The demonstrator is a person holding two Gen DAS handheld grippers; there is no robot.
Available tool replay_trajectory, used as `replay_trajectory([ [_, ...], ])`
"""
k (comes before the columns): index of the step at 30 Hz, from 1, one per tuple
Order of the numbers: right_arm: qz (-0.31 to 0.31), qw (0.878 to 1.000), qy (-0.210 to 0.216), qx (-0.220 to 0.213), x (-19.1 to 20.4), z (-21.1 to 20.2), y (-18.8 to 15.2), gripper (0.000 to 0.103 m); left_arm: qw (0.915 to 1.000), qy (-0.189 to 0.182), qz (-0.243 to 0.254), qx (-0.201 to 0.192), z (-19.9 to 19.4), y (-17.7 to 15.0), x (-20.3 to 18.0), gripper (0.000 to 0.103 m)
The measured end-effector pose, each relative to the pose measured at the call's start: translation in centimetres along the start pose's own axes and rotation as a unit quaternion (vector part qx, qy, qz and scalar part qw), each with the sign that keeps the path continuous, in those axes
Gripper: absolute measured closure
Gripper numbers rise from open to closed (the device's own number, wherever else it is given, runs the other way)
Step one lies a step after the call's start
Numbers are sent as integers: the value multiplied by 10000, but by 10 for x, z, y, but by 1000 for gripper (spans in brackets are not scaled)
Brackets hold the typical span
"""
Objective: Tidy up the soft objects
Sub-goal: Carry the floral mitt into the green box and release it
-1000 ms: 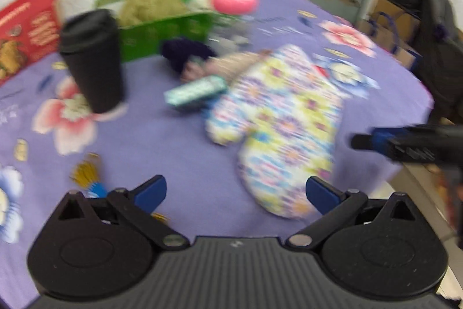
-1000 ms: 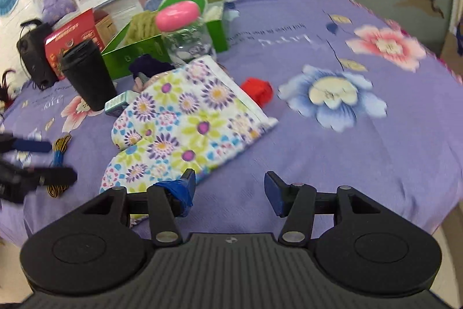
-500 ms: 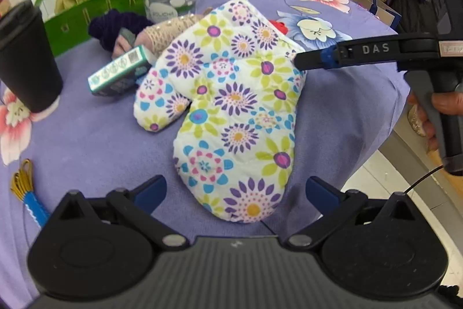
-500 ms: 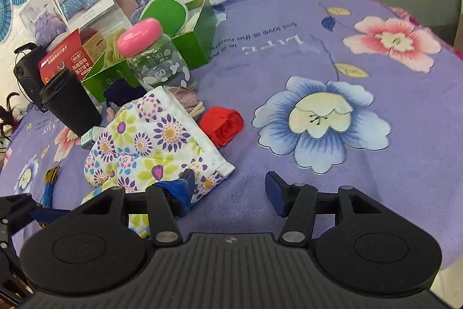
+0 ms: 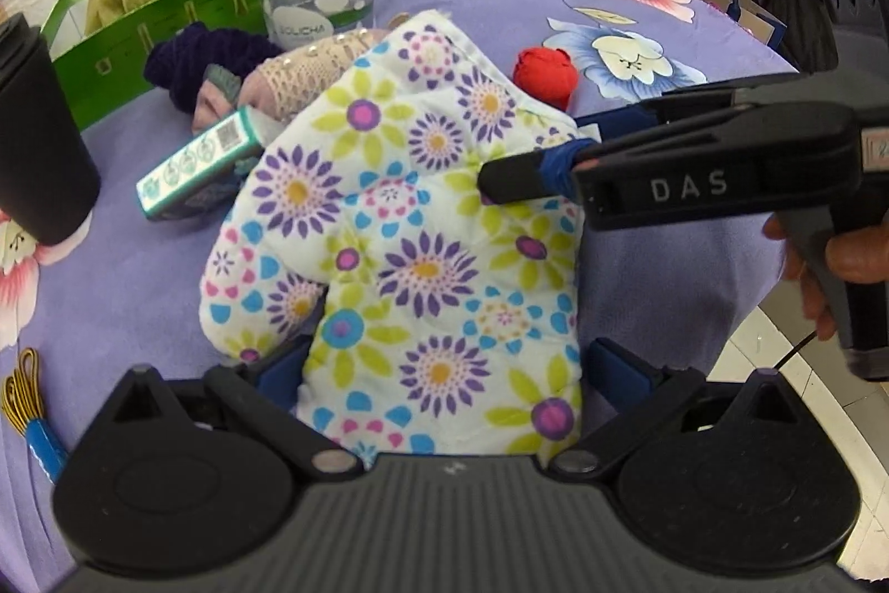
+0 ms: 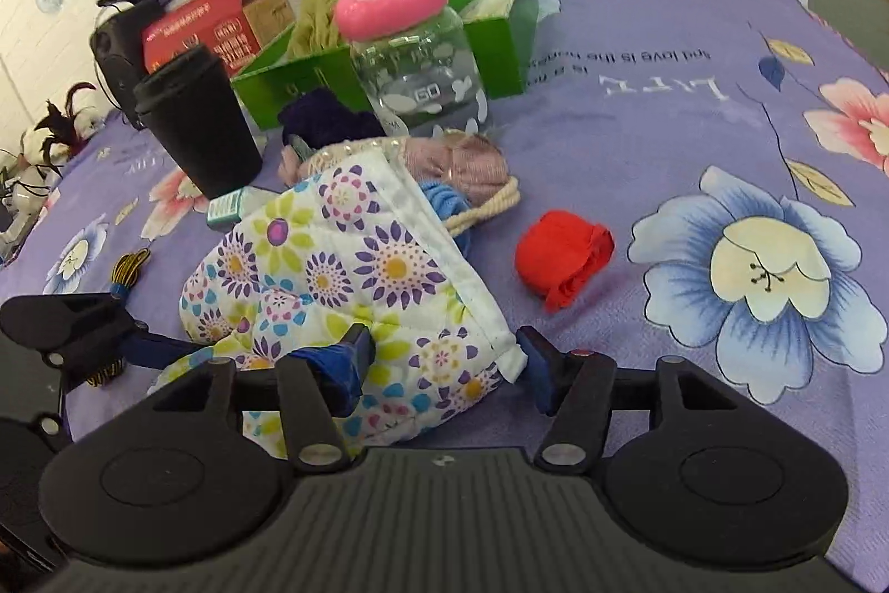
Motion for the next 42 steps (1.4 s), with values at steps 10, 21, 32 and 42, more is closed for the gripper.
replay_trajectory([
  [10, -88, 9992, 378, -26, 34, 2, -7, 61, 9999, 71, -66, -93, -3, -2, 5, 11],
  [21, -57, 9965, 809, -210, 68, -30, -10, 91, 9981, 5, -368, -493, -54, 2, 16, 71],
  [32, -430, 9887, 1156, -850, 95, -13, 141, 90, 9850, 1070, 79, -1354, -102, 125, 106, 71],
  [42, -937, 9917, 775, -405, 116, 105, 278, 84, 9850, 1428, -290, -924, -58, 220, 269, 47],
])
Point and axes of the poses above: each gripper's, at about its wrist camera, not at the fingertips, and z roughly the way its jaws point, x to its left, y to its top, the point moved 9 cm from there along z, roughly the way its jaws point, and after that the axes turned 8 degrees about z, right-handed, at the moved point
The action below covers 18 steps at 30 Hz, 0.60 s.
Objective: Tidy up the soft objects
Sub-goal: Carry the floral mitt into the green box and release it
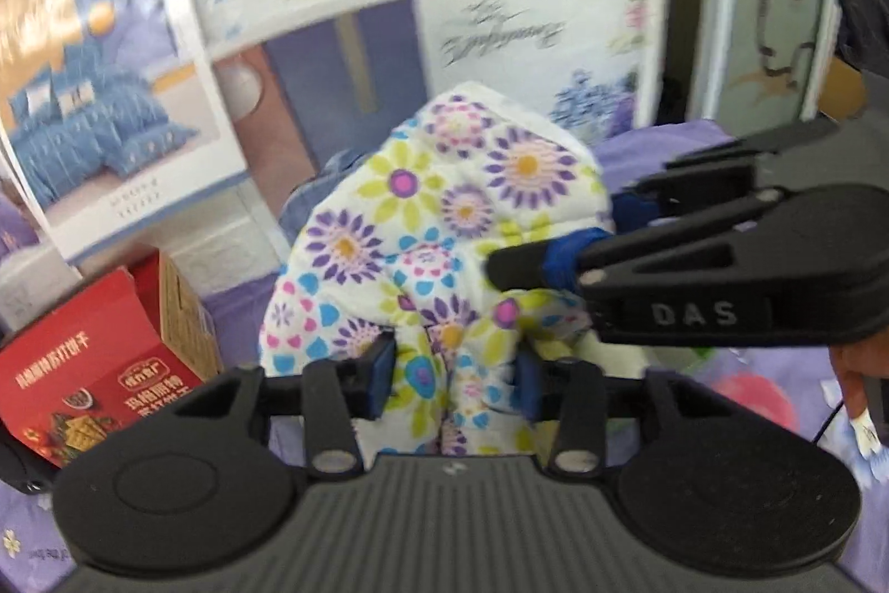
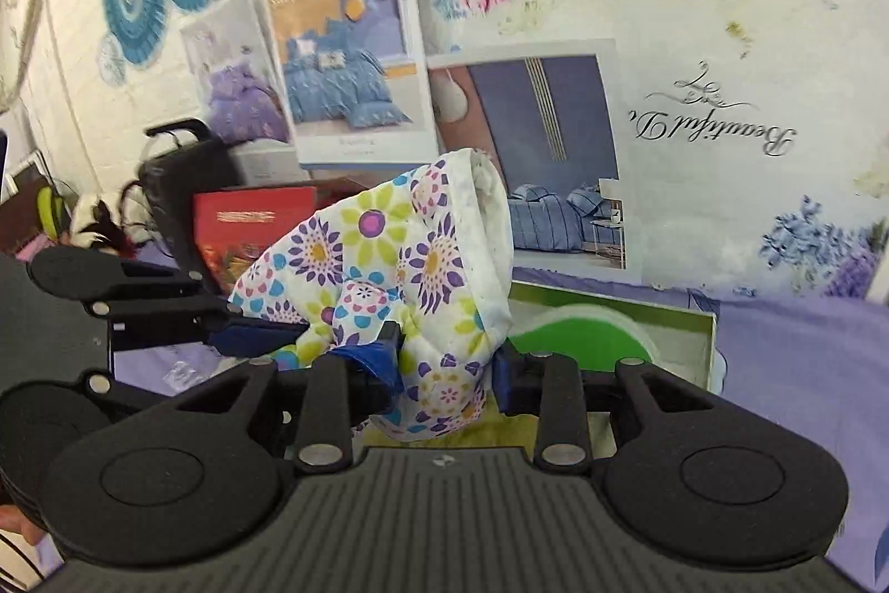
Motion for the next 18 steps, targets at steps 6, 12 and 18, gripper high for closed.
replay_trajectory([
  [6, 783, 9957, -231, 427, -40, 42, 3, 80, 9975, 215, -458, 487, 56, -15, 42, 3],
  [12, 849, 9942, -377, 540, -58, 29, -14, 80, 9960, 549, -579, 411, 37, -30, 57, 1],
  [18, 921, 9940, -505, 298, -61, -11, -15, 80, 9960, 534, -697, 184, -6, -31, 51, 1],
])
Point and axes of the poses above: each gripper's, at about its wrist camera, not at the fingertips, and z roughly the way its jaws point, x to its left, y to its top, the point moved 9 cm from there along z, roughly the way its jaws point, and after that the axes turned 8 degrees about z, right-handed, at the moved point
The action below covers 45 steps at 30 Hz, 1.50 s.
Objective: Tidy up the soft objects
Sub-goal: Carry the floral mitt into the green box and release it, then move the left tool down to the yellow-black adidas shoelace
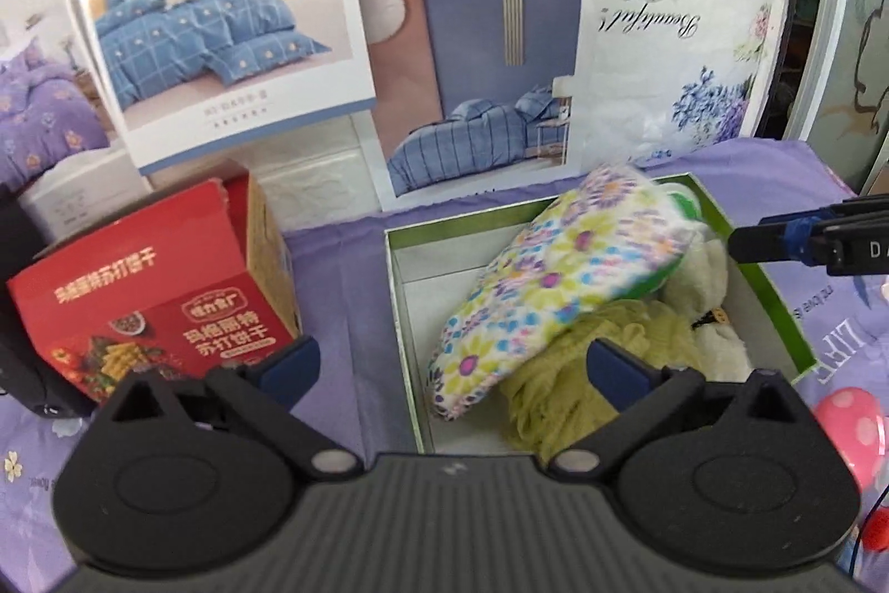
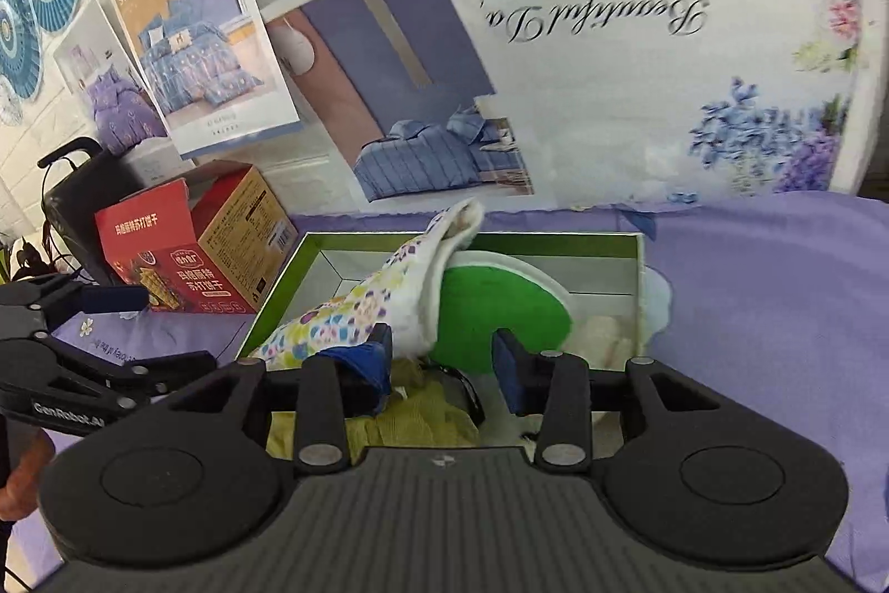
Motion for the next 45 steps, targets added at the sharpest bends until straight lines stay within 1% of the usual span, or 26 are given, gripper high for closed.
replay_trajectory([
  [3, 19, 9999, 32, -129, 2, -29, -9, 79, 9998, -21, 57, -197, -31, -3, -13, 1],
  [6, -5, 9999, 1, -171, 7, -54, -23, 79, 9993, -46, 134, -335, -59, -10, -29, 1],
  [10, -114, 9996, -57, -255, 14, -86, -46, 78, 9982, -108, 281, -514, -94, -26, -52, 1],
  [13, -163, 9994, -22, -315, 18, -108, -64, 78, 9974, -111, 368, -615, -119, -47, -66, 1],
  [16, -167, 9990, 5, -418, 18, -126, -89, 77, 9967, -328, 354, -649, -136, -76, -81, 1],
  [18, -5, 9992, 35, -399, 13, -131, -113, 77, 9969, -361, 346, -600, -140, -100, -90, 1],
  [20, 207, 9991, 25, -382, 6, -131, -139, 77, 9975, -344, 362, -495, -139, -125, -99, 1],
  [24, 715, 9967, -73, -376, -5, -123, -199, 76, 9990, -358, 221, -133, -126, -176, -117, 1],
  [27, 979, 9945, -149, -335, -4, -110, -233, 76, 9994, -287, 197, 35, -118, -203, -125, 1],
  [29, 994, 9944, -194, -308, 1, -100, -240, 76, 9995, -250, 170, 98, -116, -212, -124, 1],
  [31, 892, 9949, -318, -360, 3, -95, -237, 76, 9995, -212, 161, 158, -113, -215, -119, 1],
  [33, 729, 9951, -483, -460, 6, -90, -228, 76, 9998, -12, 98, 186, -112, -213, -108, 1],
  [36, 257, 9955, -725, -561, 16, -78, -222, 76, 9995, -3, -279, 134, -116, -214, -87, 1],
  [38, -100, 9949, -900, -445, 25, -67, -222, 74, 9986, -14, -511, 133, -119, -218, -73, 1],
  [40, -381, 9940, -946, -401, 39, -61, -228, 73, 9977, 90, -659, 155, -123, -224, -59, 1],
  [41, -516, 9941, -865, -396, 49, -60, -232, 73, 9972, 159, -715, 178, -123, -227, -53, 1],
  [43, -622, 9976, -269, -109, 74, -60, -244, 73, 9961, 231, -831, 210, -124, -231, -43, 1],
  [44, -524, 9986, 83, 2, 84, -65, -251, 74, 9958, 222, -865, 224, -124, -234, -39, 1],
  [45, -380, 9989, 267, -42, 88, -72, -254, 74, 9956, 220, -886, 225, -124, -235, -37, 1],
])
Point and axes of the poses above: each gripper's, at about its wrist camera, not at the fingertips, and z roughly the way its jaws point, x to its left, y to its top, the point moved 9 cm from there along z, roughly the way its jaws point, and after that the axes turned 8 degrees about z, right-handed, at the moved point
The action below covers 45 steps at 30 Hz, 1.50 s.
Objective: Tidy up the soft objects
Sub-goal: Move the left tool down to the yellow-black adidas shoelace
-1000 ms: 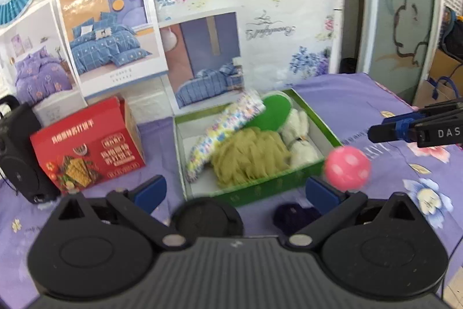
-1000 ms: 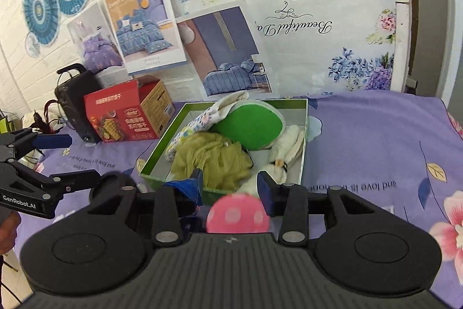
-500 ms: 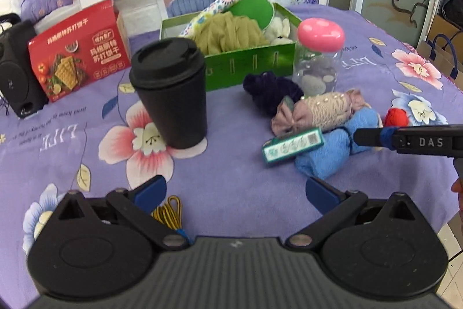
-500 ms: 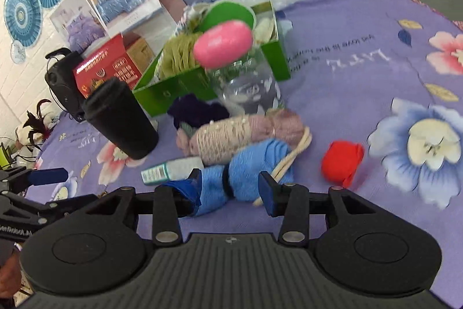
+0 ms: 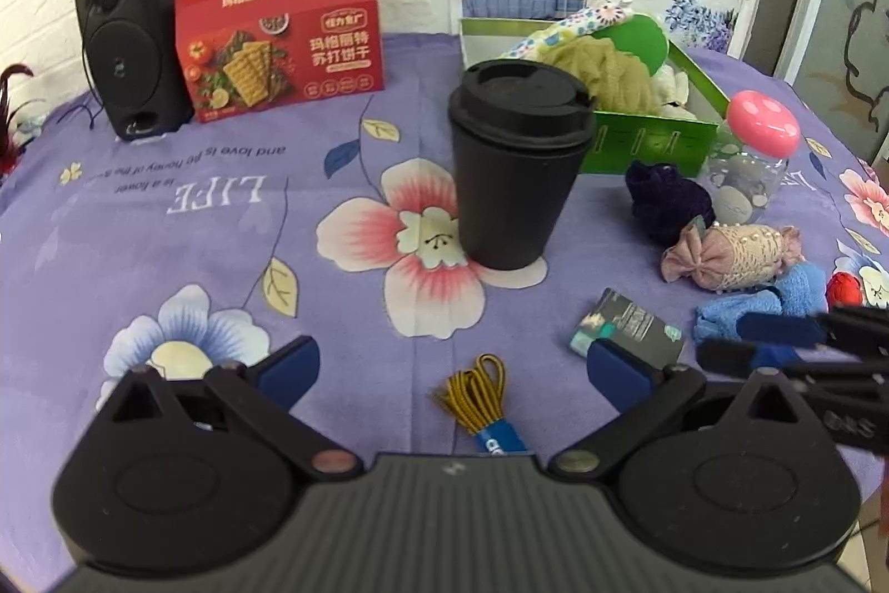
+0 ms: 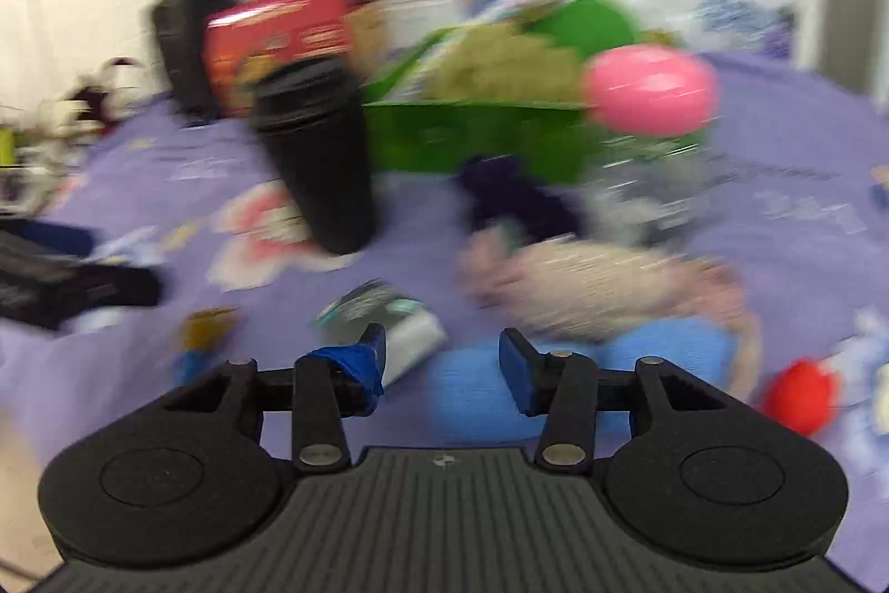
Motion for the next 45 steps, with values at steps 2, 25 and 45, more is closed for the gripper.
replay_trajectory([
  [2, 202, 9995, 8, -230, -2, -19, 0, 74, 10000, 11, -7, -9, 0, -2, 2, 1],
  [25, 828, 9831, -1466, -725, -123, -77, -10, 71, 9952, -272, 23, 943, 26, -32, -43, 1],
  [45, 848, 9762, -1904, -600, -158, -47, 8, 68, 9921, -85, -44, 1251, 59, -57, -55, 0],
])
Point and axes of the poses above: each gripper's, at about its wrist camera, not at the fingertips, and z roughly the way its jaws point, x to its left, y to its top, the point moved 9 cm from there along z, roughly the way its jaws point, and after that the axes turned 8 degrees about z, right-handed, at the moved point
